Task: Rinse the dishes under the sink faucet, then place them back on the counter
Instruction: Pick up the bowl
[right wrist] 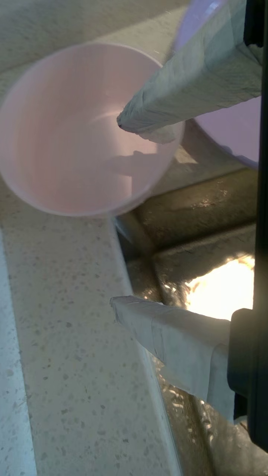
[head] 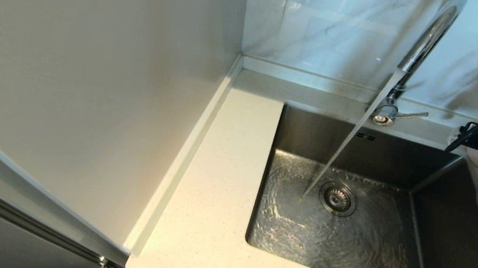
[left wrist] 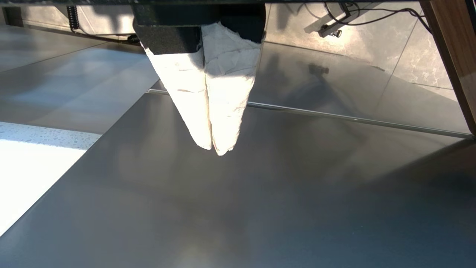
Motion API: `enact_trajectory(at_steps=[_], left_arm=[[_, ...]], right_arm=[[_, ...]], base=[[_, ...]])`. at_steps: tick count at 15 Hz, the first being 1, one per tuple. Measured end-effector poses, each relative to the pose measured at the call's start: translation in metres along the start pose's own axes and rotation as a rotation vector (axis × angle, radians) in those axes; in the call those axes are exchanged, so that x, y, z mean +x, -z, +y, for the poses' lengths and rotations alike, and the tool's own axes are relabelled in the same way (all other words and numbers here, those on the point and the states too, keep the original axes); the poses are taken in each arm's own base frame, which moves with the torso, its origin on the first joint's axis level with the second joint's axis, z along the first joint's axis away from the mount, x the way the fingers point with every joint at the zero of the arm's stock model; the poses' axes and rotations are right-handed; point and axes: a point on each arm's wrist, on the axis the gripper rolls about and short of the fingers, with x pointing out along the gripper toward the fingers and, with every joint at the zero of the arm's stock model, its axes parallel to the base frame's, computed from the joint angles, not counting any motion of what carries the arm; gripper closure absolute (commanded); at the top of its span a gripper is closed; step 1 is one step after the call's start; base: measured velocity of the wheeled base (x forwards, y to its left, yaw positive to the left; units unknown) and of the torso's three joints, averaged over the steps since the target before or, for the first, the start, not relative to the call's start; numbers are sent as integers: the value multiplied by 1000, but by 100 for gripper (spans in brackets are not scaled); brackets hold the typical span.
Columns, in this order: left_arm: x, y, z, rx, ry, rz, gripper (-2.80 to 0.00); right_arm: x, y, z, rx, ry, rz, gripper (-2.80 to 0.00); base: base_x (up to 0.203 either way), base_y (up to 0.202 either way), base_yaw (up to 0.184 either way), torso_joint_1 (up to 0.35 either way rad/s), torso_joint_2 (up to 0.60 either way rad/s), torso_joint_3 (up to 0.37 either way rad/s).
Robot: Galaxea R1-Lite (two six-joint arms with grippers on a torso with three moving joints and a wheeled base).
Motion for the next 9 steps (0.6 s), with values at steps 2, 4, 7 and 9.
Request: enact_trajectory(at_steps=[2,4,7,9], left_arm=[[0,0,0,0,0,0,0],[0,0,0,0,0,0,0],[0,0,0,0,1,0,0],[0,0,0,0,1,0,0]], right_arm=[[4,0,-5,-55,-8,-6,-280],[10,-1,-9,-77,-2,-31,-280],[18,4,-14,-78,34,-22,-280],[23,8,-15,-82,70,-17,-280]], base=[[0,0,0,0,0,0],[0,0,0,0,0,0],[0,0,0,0,0,0],[0,0,0,0,0,0]])
